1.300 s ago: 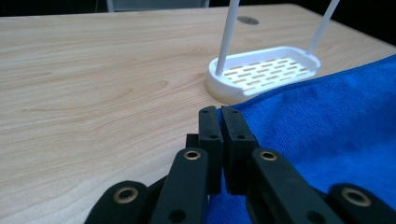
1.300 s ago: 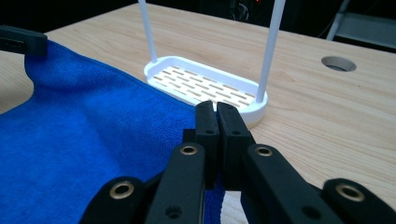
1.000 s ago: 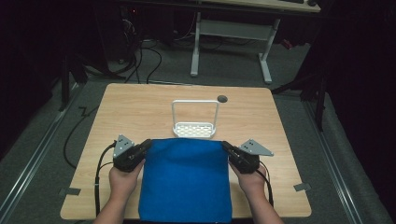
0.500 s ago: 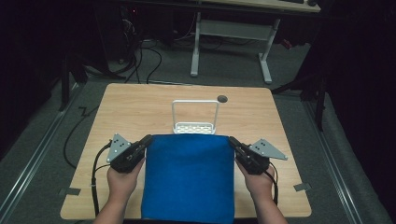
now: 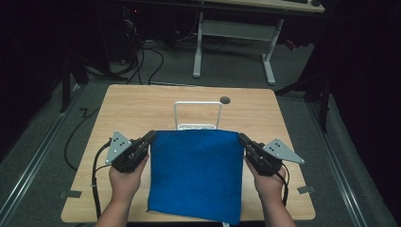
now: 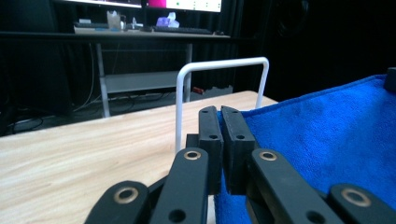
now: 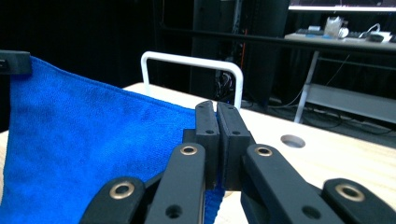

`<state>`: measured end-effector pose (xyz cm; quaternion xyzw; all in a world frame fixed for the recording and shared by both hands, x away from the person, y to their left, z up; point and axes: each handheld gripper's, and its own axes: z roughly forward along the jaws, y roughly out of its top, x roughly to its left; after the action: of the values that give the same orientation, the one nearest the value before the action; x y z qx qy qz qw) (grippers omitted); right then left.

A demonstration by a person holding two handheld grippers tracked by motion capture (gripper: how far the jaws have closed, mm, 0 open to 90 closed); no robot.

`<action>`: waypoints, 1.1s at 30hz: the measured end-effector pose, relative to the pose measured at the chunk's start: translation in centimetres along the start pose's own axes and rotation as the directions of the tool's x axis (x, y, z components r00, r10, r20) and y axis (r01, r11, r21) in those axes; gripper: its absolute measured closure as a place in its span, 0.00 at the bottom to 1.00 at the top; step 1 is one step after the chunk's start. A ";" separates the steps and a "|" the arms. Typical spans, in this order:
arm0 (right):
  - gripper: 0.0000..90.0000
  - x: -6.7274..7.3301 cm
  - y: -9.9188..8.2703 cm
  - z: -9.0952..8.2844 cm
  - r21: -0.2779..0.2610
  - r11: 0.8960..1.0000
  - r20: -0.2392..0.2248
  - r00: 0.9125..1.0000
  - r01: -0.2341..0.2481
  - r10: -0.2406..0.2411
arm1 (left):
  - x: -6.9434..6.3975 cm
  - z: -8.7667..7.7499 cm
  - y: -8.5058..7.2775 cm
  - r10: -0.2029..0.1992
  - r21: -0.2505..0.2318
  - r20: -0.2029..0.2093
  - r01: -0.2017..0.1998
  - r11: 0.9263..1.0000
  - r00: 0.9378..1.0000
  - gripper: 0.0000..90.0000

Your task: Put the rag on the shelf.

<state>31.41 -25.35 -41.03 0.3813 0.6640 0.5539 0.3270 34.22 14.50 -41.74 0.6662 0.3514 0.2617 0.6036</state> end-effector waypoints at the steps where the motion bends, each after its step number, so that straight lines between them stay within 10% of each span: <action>1: 0.99 0.0 0.2 -0.1 -0.003 1.000 0.002 1.000 0.000 0.000 | -0.1 0.0 0.2 0.004 -0.004 0.002 -0.004 1.000 1.000 0.98; 33: 0.99 -1.5 7.5 0.0 -0.134 0.989 0.042 0.998 0.059 -0.054 | 0.3 1.5 8.4 0.095 -0.118 -0.024 -0.097 0.988 0.995 0.98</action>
<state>33.24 -25.96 -33.60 0.3501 0.6291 0.5805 0.3804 36.84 13.55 -33.69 0.6427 0.3083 0.3171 0.6256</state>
